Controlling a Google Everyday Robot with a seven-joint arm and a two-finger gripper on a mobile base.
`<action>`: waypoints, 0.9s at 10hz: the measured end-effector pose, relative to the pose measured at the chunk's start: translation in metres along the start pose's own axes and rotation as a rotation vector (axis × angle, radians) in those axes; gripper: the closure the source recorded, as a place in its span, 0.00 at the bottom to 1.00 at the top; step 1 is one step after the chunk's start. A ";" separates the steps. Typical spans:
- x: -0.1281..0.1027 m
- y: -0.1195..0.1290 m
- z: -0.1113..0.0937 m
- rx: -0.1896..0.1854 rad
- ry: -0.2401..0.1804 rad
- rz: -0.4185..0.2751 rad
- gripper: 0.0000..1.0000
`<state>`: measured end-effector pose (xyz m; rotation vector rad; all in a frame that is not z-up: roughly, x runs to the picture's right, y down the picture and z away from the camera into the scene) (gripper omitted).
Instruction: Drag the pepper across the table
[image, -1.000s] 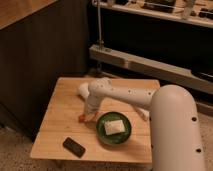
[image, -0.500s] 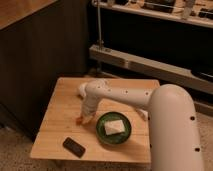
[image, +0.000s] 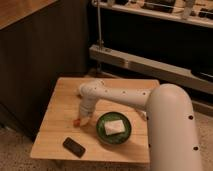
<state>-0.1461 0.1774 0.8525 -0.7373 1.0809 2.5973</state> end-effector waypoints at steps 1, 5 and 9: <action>0.003 -0.001 0.001 0.008 0.001 -0.010 1.00; 0.015 -0.004 0.007 0.037 0.011 -0.047 1.00; 0.027 -0.007 0.013 0.064 0.014 -0.087 1.00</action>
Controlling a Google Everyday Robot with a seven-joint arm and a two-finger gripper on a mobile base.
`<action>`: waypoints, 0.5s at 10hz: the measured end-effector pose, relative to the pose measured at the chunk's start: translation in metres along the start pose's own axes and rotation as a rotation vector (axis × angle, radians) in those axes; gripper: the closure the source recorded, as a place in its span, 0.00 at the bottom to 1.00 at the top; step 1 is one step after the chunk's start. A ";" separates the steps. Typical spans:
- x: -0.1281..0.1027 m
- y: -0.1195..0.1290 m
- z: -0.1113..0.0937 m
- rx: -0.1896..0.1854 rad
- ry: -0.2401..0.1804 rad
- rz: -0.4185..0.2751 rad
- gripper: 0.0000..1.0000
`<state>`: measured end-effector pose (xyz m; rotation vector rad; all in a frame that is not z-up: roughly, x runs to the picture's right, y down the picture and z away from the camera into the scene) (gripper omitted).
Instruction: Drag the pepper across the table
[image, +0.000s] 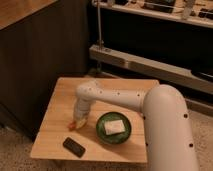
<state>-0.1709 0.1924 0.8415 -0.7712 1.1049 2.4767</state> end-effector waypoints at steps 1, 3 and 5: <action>0.002 -0.001 0.002 0.008 -0.001 -0.008 1.00; 0.007 -0.001 0.007 0.023 -0.003 -0.027 1.00; 0.012 -0.002 0.010 0.035 -0.003 -0.045 1.00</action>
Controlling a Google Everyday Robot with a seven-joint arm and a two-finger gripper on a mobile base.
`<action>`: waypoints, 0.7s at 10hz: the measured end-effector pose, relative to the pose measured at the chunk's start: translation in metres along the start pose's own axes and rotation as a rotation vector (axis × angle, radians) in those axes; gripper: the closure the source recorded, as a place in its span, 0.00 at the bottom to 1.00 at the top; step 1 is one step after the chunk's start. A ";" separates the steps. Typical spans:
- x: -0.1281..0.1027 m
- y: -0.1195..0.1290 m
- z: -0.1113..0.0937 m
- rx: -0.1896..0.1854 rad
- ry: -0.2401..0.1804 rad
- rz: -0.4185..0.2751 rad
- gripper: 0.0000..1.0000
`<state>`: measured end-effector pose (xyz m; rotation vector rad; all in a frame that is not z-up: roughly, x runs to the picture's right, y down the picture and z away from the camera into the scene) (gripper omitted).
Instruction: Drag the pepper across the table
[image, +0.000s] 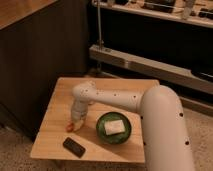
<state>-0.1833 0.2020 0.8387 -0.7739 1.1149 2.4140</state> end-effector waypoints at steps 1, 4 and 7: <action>0.002 0.000 0.000 0.005 0.001 -0.008 1.00; 0.011 -0.001 0.002 0.018 0.005 -0.038 1.00; 0.019 -0.003 0.005 0.033 0.006 -0.067 1.00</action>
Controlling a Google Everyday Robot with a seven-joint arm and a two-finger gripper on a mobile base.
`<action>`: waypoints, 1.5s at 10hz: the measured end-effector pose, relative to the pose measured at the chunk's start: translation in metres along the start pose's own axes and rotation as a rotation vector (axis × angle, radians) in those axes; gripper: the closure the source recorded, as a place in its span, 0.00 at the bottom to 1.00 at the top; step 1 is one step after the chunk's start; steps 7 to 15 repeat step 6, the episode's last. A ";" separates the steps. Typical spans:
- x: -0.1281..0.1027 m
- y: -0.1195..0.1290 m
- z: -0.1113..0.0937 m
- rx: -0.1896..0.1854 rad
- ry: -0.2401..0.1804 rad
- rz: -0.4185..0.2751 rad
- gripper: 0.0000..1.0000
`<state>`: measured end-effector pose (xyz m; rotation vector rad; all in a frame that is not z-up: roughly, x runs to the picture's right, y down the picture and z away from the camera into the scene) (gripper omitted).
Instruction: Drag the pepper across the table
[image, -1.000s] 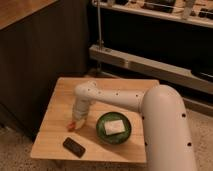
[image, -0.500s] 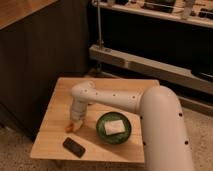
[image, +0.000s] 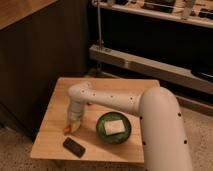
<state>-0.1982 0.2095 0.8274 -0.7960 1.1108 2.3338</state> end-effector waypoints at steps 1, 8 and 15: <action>0.002 -0.001 0.001 0.003 0.001 -0.007 1.00; 0.015 -0.006 0.005 0.031 0.005 -0.064 1.00; 0.015 -0.006 0.005 0.031 0.005 -0.064 1.00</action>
